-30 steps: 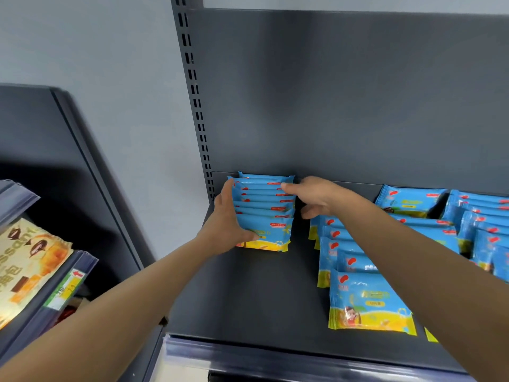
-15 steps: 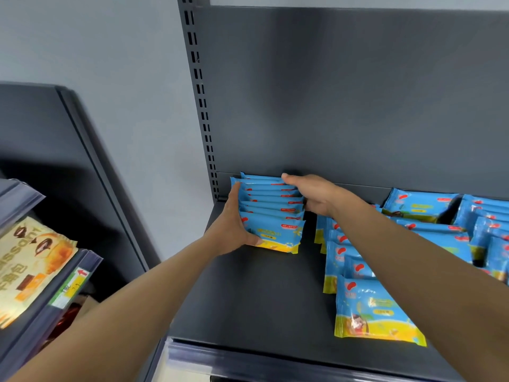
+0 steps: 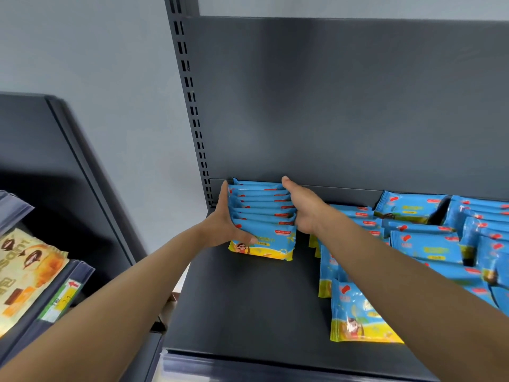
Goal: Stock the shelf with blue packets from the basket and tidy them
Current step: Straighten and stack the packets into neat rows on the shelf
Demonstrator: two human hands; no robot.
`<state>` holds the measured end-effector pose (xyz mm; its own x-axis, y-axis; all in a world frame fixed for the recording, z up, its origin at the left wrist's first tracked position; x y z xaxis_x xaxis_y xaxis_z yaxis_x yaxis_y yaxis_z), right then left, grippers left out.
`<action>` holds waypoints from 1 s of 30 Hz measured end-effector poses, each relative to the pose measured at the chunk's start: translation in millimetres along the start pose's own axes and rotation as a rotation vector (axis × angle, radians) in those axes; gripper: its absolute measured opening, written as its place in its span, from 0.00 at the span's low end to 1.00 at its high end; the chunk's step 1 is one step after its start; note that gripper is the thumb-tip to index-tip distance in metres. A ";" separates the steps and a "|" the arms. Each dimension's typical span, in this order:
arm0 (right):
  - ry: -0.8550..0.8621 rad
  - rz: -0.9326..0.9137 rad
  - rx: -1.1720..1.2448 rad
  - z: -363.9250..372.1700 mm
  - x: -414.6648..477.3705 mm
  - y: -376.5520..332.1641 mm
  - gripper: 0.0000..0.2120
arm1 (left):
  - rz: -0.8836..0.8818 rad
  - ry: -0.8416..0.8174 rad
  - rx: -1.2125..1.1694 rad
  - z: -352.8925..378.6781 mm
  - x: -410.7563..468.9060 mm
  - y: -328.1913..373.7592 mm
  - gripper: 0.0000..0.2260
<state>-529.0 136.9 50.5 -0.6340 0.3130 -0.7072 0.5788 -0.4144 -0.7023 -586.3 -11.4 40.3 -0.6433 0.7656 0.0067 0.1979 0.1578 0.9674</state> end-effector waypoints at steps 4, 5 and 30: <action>-0.048 0.036 0.048 1.8 2.6 -0.3 0.20 | -0.047 -0.025 -0.007 1.8 2.8 -3.8 0.60; -0.057 0.041 0.047 3.1 2.8 -0.4 0.21 | -0.054 -0.037 0.002 2.5 3.0 -5.1 0.60; 0.185 -0.206 -0.149 -26.4 -36.4 -31.2 0.24 | 0.320 -0.124 1.421 23.5 -12.0 45.7 0.44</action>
<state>-510.4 161.0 96.1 -0.6494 0.5332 -0.5422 0.5254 -0.2007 -0.8268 -552.2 1.3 78.5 -0.3805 0.9217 0.0761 0.9126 0.3875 -0.1306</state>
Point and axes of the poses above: each hand's wrist, its own x-axis towards the middle knuckle, its own z-axis out of the palm, y = z × x, the point moved 10 cm from there along x, towards the middle knuckle, and after that the axes turned 13 degrees about z, right-handed, at the moved point
